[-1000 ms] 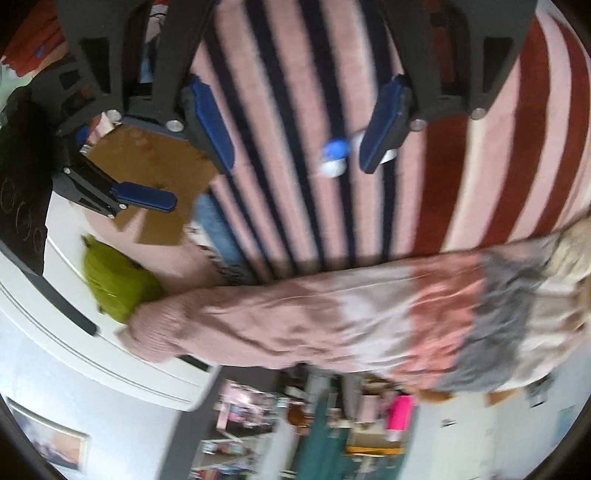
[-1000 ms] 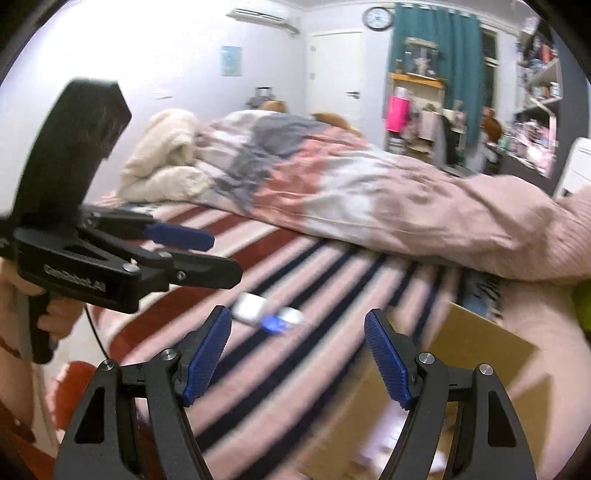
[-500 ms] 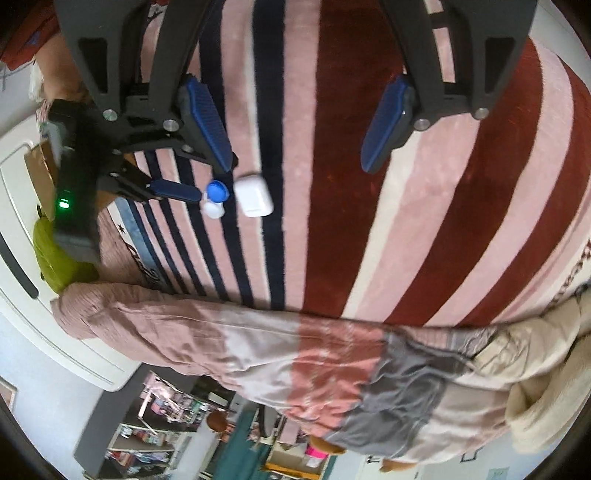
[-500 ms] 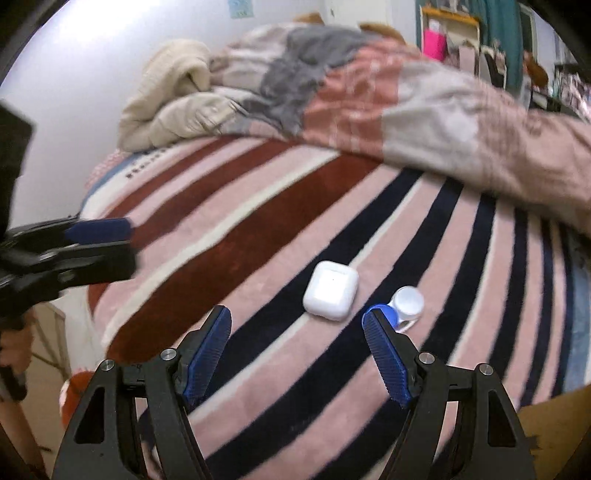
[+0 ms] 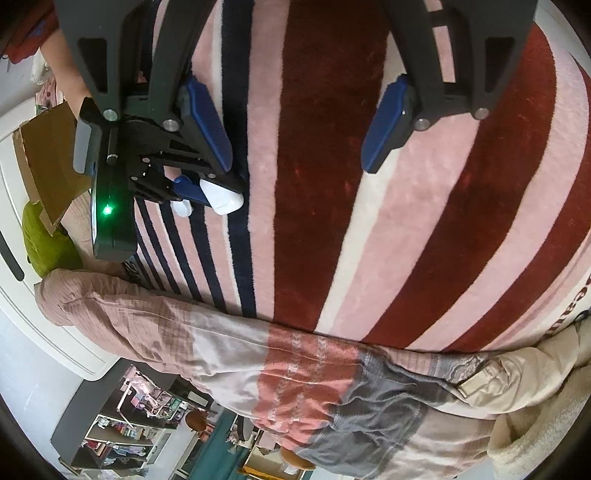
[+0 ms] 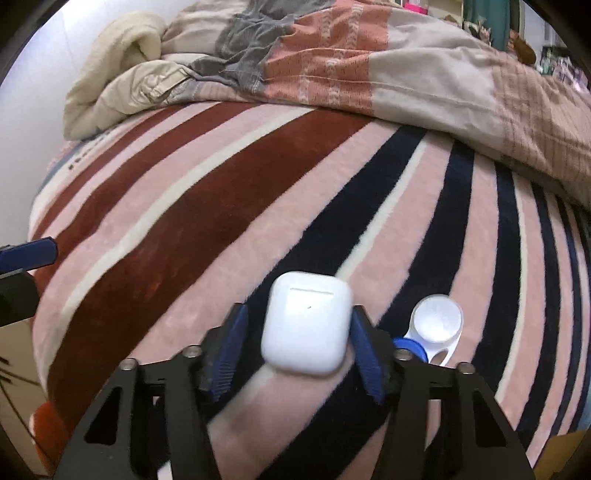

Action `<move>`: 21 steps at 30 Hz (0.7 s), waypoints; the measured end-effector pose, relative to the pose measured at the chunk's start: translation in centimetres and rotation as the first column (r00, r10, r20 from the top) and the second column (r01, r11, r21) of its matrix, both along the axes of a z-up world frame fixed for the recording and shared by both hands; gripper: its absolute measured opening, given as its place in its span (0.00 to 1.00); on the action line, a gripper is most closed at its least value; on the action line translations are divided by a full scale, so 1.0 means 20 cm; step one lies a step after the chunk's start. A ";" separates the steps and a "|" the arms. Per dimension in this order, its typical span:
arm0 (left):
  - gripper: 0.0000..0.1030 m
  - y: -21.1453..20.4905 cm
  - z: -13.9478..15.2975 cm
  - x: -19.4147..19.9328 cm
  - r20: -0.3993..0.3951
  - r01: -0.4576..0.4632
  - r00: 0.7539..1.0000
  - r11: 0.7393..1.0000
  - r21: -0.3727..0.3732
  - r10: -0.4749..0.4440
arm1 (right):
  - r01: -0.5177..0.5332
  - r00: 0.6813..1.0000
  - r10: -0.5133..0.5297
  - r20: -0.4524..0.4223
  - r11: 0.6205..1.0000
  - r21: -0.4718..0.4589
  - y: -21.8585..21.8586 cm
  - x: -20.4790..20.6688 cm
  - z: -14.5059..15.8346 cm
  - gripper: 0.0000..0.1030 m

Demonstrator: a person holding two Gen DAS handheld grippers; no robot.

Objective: Organize rigid objects
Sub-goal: 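Move the right gripper back and grasp the white earbud case, then lower the earbud case into the cardboard box and release it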

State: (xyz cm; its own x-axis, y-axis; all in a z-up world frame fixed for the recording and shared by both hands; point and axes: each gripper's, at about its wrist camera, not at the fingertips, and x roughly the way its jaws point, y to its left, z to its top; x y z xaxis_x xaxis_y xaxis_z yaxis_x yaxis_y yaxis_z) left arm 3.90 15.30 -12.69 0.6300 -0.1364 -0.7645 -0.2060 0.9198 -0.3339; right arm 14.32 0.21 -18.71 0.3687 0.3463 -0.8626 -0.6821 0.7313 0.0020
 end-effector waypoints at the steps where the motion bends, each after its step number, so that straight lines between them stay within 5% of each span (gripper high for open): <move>1: 0.67 0.00 0.00 0.00 -0.001 -0.001 1.000 1.000 -0.001 0.001 | -0.002 1.000 0.002 0.015 1.000 -0.010 0.00 -0.01 0.00 0.38; 5: 0.67 0.00 0.00 0.00 0.000 0.002 1.000 1.000 0.005 -0.002 | -0.033 0.999 0.034 0.035 0.999 -0.027 0.01 -0.04 0.00 0.38; 10: 0.67 -0.02 0.02 -0.02 0.000 0.001 1.000 1.000 0.014 -0.001 | -0.189 0.976 0.197 -0.096 0.978 0.093 -0.01 -0.18 0.02 0.38; 18: 0.67 -0.10 0.09 -0.04 -0.012 0.048 0.999 0.998 0.033 -0.047 | -0.219 0.976 0.219 -0.006 0.975 0.026 0.01 -0.31 0.03 0.38; 21: 0.67 -0.18 0.15 -0.05 0.009 0.133 0.991 0.990 -0.037 -0.133 | -0.240 0.971 0.239 0.033 0.968 0.075 -0.04 -0.35 0.14 0.38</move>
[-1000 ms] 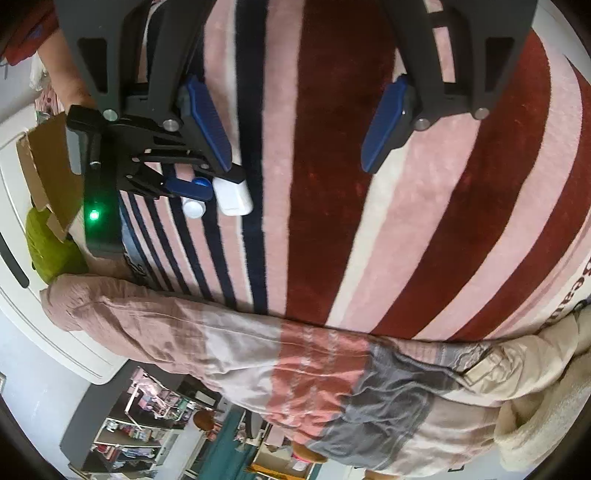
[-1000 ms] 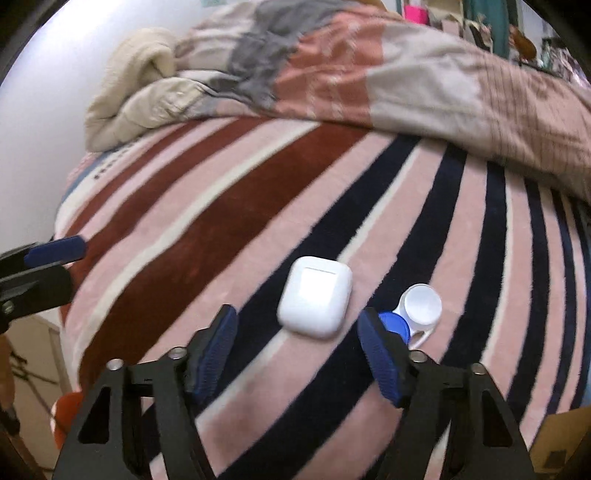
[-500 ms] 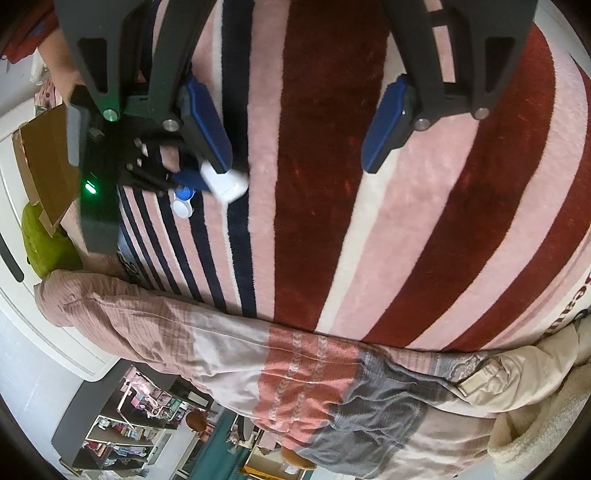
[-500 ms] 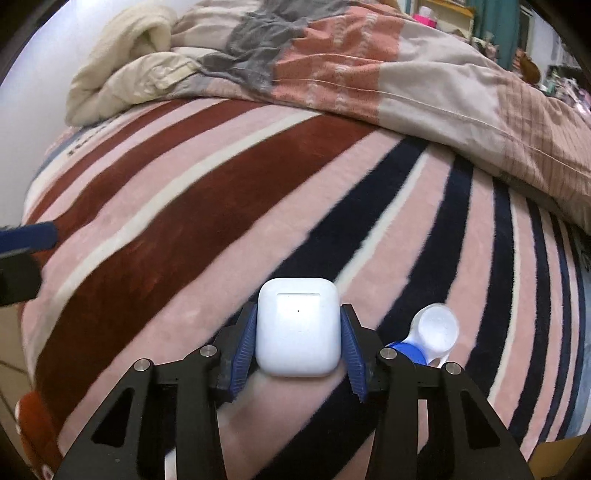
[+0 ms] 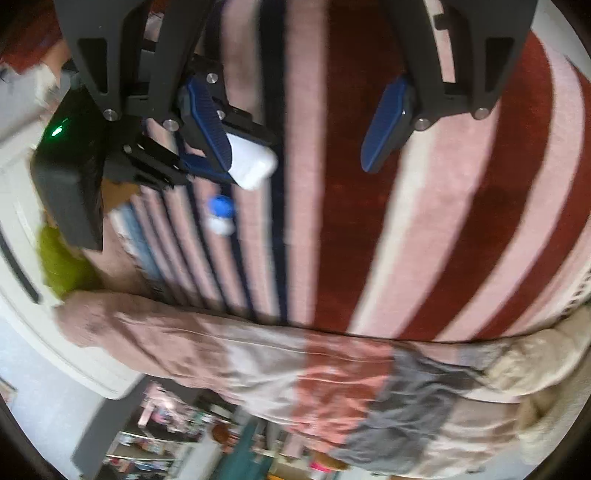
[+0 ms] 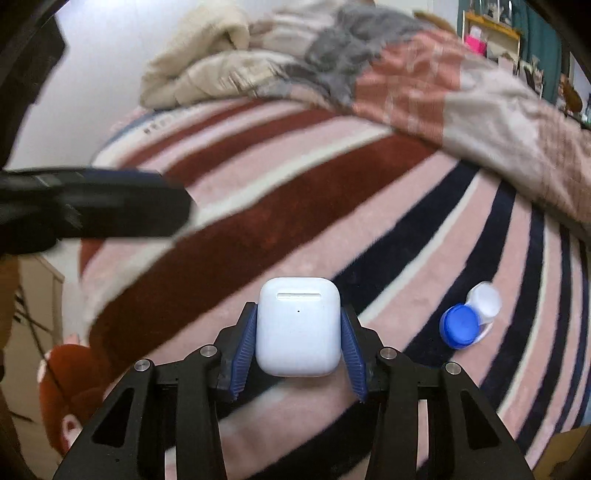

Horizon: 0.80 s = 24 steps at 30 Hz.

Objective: Organize rigid objects
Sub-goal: 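Lower the earbud case into the cardboard box and release it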

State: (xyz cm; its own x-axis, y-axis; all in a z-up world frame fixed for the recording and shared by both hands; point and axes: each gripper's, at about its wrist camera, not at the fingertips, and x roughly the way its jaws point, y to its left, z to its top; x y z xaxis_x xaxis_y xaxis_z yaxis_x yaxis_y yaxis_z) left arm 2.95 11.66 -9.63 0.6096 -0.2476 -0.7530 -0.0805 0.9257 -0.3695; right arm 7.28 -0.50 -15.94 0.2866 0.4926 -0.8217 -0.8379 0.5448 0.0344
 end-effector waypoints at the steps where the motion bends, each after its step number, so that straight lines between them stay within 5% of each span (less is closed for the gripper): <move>1: 0.67 -0.03 0.03 0.00 0.017 0.024 1.000 0.999 -0.030 -0.024 | -0.009 1.000 0.008 0.011 0.999 0.032 -0.03 -0.02 0.07 0.38; 4: 0.65 -0.14 0.13 0.00 0.072 0.095 0.993 0.993 -0.071 -0.090 | -0.037 0.999 0.033 0.030 0.993 0.114 -0.12 -0.09 0.23 0.38; 8: 0.36 -0.33 0.26 0.02 0.127 0.204 0.974 0.972 -0.113 -0.190 | -0.075 0.992 0.052 0.118 0.978 0.193 -0.29 -0.20 0.47 0.38; 10: 0.30 -0.44 0.33 0.03 0.159 0.258 0.958 0.958 -0.126 -0.237 | -0.071 0.987 0.036 0.156 0.973 0.222 -0.38 -0.23 0.56 0.38; 18: 0.30 -0.93 0.50 0.16 0.188 0.409 0.900 0.911 -0.053 -0.394 | 0.018 0.964 -0.088 0.251 0.963 0.270 -0.81 -0.25 0.74 0.38; 24: 0.30 -1.36 0.48 0.38 0.105 0.543 0.836 0.839 -0.022 -0.538 | 0.174 0.947 -0.232 0.224 0.952 0.251 -1.15 -0.14 0.78 0.38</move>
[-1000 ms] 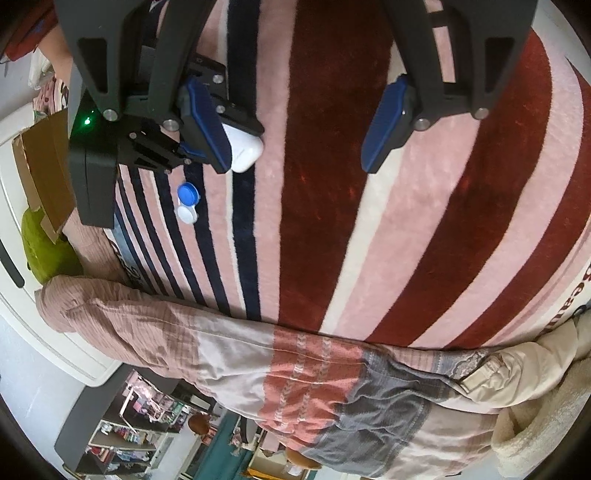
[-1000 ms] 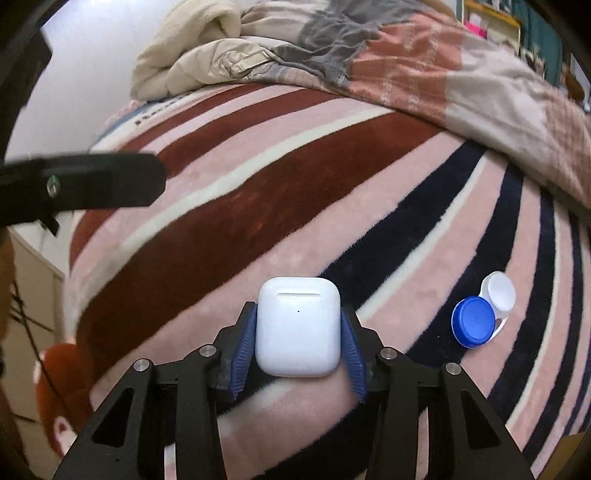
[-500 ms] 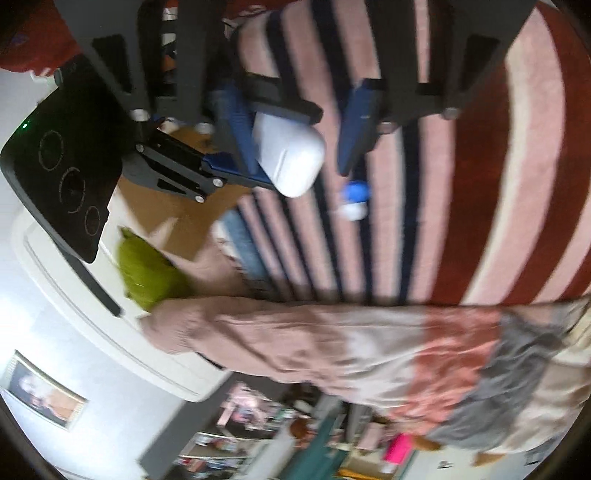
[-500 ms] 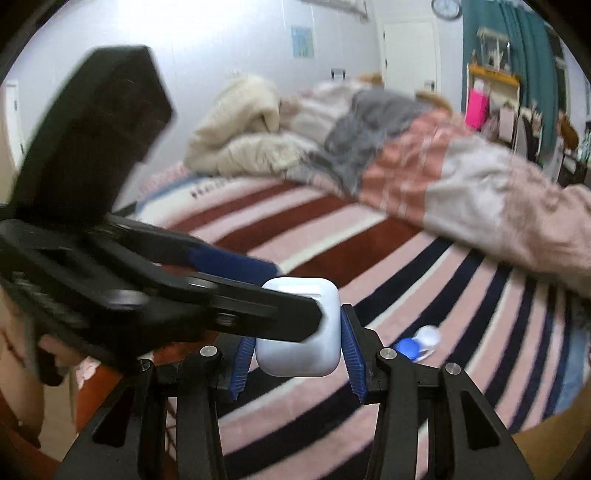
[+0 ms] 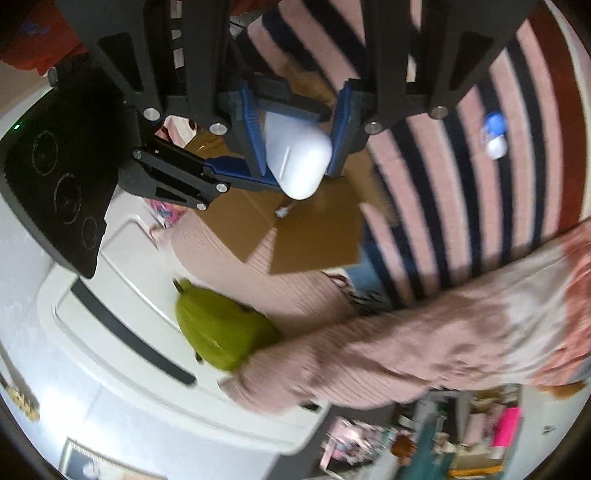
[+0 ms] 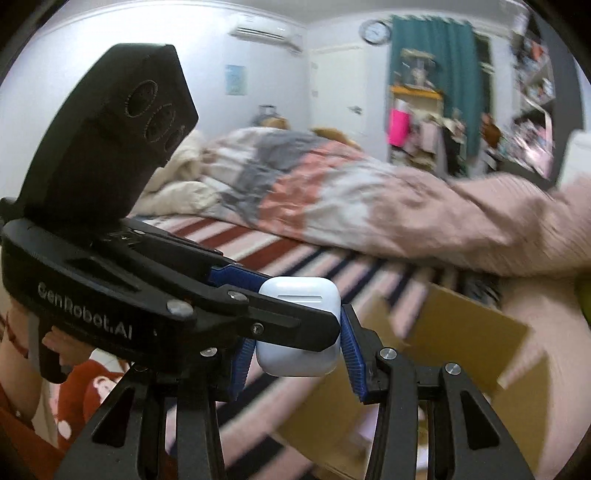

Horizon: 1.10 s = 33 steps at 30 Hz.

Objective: Organize rigid objects
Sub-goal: 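Lower the earbud case into the cardboard box and release it, then return the right gripper and grasp the blue-and-white lens case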

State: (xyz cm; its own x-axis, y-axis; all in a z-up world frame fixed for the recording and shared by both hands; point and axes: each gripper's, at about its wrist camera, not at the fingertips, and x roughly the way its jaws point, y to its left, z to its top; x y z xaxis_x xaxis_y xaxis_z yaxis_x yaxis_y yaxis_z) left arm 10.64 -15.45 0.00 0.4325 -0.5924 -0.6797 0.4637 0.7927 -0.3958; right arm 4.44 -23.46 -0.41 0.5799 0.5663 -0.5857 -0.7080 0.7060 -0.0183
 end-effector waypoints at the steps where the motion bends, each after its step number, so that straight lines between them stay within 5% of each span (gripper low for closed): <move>1: 0.30 -0.05 -0.01 0.03 -0.017 0.017 1.000 1.000 0.008 -0.017 | 0.026 0.999 -0.026 -0.018 1.000 -0.007 -0.05 0.03 0.00 0.38; 11: 0.30 -0.32 -0.14 0.16 -0.105 0.111 0.989 0.990 0.085 -0.102 | 0.183 0.964 -0.200 -0.174 0.977 -0.108 -0.34 0.21 -0.12 0.38; 15: 0.49 -0.26 -0.11 0.13 -0.067 0.079 0.995 0.990 0.119 -0.071 | 0.211 0.955 -0.237 -0.179 0.965 -0.152 -0.34 0.21 -0.15 0.39; 23: 0.66 0.27 0.06 -0.06 0.092 -0.176 0.982 0.977 0.122 0.165 | 0.121 0.979 -0.130 -0.158 0.990 -0.067 -0.17 0.14 -0.04 0.42; 33: 0.69 0.94 -0.06 -0.31 0.141 -0.473 0.879 0.869 0.144 0.455 | -0.103 0.980 0.090 -0.178 0.993 -0.065 0.50 0.06 -0.14 0.47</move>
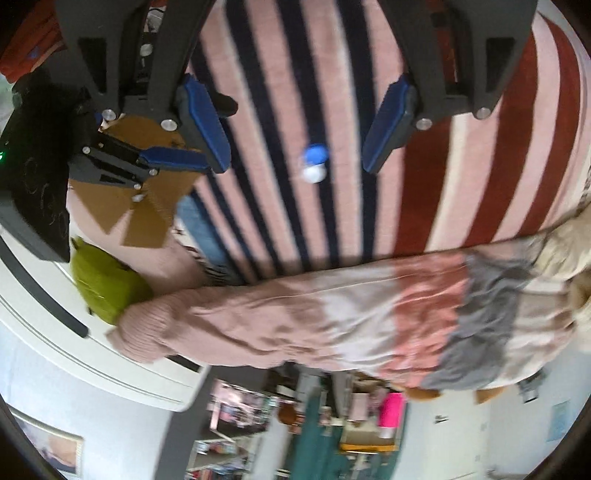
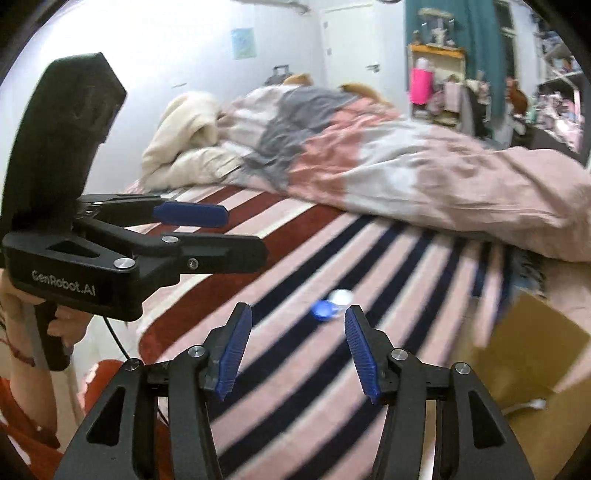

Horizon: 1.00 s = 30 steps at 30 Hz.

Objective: Organize rigid objects
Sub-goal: 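Return the right gripper and grasp the blue-and-white lens case, then place the lens case into the cardboard box and open the right gripper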

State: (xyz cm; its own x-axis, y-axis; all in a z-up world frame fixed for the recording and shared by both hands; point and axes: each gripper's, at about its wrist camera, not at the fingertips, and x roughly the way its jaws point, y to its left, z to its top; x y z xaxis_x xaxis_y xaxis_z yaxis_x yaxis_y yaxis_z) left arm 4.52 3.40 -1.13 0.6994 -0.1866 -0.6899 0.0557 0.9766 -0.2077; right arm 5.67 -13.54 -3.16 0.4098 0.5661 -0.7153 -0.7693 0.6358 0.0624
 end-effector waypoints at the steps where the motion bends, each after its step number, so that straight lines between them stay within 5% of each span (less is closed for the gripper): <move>1: 0.70 0.04 -0.02 -0.01 -0.001 -0.017 1.000 1.000 0.000 0.017 | -0.014 1.000 0.014 -0.016 1.000 -0.009 0.07 0.00 -0.04 0.49; 5: 0.70 0.16 -0.15 -0.01 -0.027 -0.073 0.997 0.997 -0.010 0.073 | 0.002 0.999 -0.005 -0.051 0.999 -0.047 0.22 0.05 -0.22 0.67; 16: 0.70 0.31 -0.40 0.11 -0.083 -0.136 0.988 0.990 -0.029 0.133 | 0.272 0.954 -0.286 -0.087 0.952 -0.143 0.30 0.40 -0.70 0.67; 22: 0.70 0.34 -0.46 0.15 -0.110 -0.147 0.984 0.989 -0.023 0.143 | 0.283 0.951 -0.297 -0.083 0.949 -0.141 0.35 0.50 -0.80 0.67; 24: 0.70 0.34 -0.46 0.15 -0.113 -0.151 0.983 0.988 -0.020 0.148 | 0.286 0.954 -0.296 -0.047 0.946 -0.152 0.37 0.51 -0.81 0.57; 25: 0.70 0.34 -0.46 0.14 -0.114 -0.153 0.982 0.988 -0.018 0.150 | 0.292 0.953 -0.301 -0.034 0.943 -0.161 0.38 0.51 -0.81 0.40; 26: 0.70 0.34 -0.45 0.14 -0.113 -0.155 0.982 0.988 -0.018 0.152 | 0.296 0.953 -0.304 -0.022 0.940 -0.168 0.39 0.52 -0.81 0.34; 30: 0.70 0.32 -0.43 0.12 -0.103 -0.151 0.983 0.988 -0.013 0.149 | 0.265 0.963 -0.270 -0.003 0.949 -0.172 0.40 0.49 -0.78 0.28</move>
State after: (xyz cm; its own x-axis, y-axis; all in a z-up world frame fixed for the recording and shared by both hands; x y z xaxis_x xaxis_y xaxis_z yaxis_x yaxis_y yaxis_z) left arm 6.96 9.72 -9.65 0.6469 -0.1001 -0.7560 -0.1134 0.9677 -0.2252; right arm 15.51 -5.57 -18.77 0.5093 0.3082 -0.8035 -0.5689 0.8211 -0.0456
